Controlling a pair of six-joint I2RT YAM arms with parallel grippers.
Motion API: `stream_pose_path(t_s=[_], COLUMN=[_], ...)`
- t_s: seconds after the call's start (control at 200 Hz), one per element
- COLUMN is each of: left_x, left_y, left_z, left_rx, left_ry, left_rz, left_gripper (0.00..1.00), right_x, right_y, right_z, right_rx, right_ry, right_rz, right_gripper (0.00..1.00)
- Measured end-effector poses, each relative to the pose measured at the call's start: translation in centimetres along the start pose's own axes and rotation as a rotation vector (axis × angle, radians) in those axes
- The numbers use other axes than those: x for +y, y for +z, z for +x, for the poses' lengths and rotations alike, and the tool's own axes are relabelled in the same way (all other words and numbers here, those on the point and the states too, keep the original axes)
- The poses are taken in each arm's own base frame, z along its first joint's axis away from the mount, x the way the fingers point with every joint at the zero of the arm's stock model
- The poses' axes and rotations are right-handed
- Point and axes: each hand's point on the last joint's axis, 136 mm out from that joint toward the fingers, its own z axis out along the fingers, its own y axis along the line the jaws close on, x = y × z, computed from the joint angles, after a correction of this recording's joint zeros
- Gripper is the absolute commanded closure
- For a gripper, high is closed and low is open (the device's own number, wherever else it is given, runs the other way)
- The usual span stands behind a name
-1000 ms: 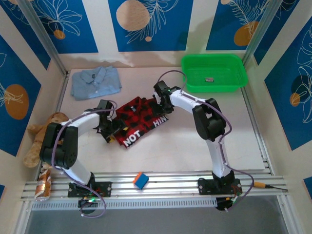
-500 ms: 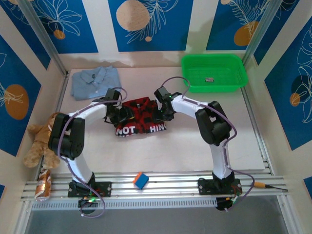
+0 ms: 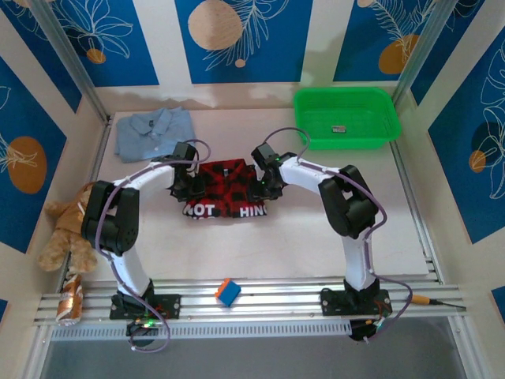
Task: Fold and stack the long sleeve shirts
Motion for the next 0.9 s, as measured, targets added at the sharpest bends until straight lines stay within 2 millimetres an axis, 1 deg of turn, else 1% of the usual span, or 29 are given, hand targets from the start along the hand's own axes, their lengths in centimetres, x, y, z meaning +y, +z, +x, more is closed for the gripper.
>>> stream_pose_path(t_s=[0.12,0.19,0.245,0.33,0.39,0.515,0.62,0.725,0.9], left_x=[0.3,0.3,0.1,-0.4,-0.7,-1.0,-0.9,-1.0,-2.2], left_y=[-1.1,-2.2,-3.5,-5.4,-6.6,-8.1,-8.3,-8.7,-10.7], left_z=[-0.9,-1.3,-1.9,-3.0,-3.7,-4.8,-5.0,-5.3,-7.6], left_rx=[-0.031,-0.057,-0.087,-0.139,-0.174,-0.218,-0.227,-0.23,-0.298], left_ry=[0.077,0.123,0.163,0.226,0.264,0.33,0.365,0.392,0.406], left_rz=[-0.039,-0.053,-0.061,-0.069,-0.074,-0.091,-0.103,-0.112,-0.098], left_gripper=[1.0,1.0,1.0,1.0,1.0,1.0,1.0,1.0,1.0], right_x=[0.2,0.2,0.1,0.4,0.8,1.4,1.6,1.8,1.6], right_y=[-0.5,-1.1,-2.0,-4.0,-5.9,-9.9,-12.2,-13.5,-15.0], right_z=[0.9,2.1,2.7,2.9,2.7,1.9,1.5,1.6,2.0], right_rx=[0.002,0.01,0.006,-0.031,-0.078,-0.179,-0.242,-0.276,-0.305], right_ry=[0.016,0.024,0.033,0.039,0.038,0.024,0.013,-0.003,-0.02], right_rz=[-0.021,-0.027,-0.032,-0.047,-0.061,-0.097,-0.107,-0.112,-0.106], right_gripper=[0.37,0.34,0.31,0.26,0.23,0.18,0.16,0.16,0.15])
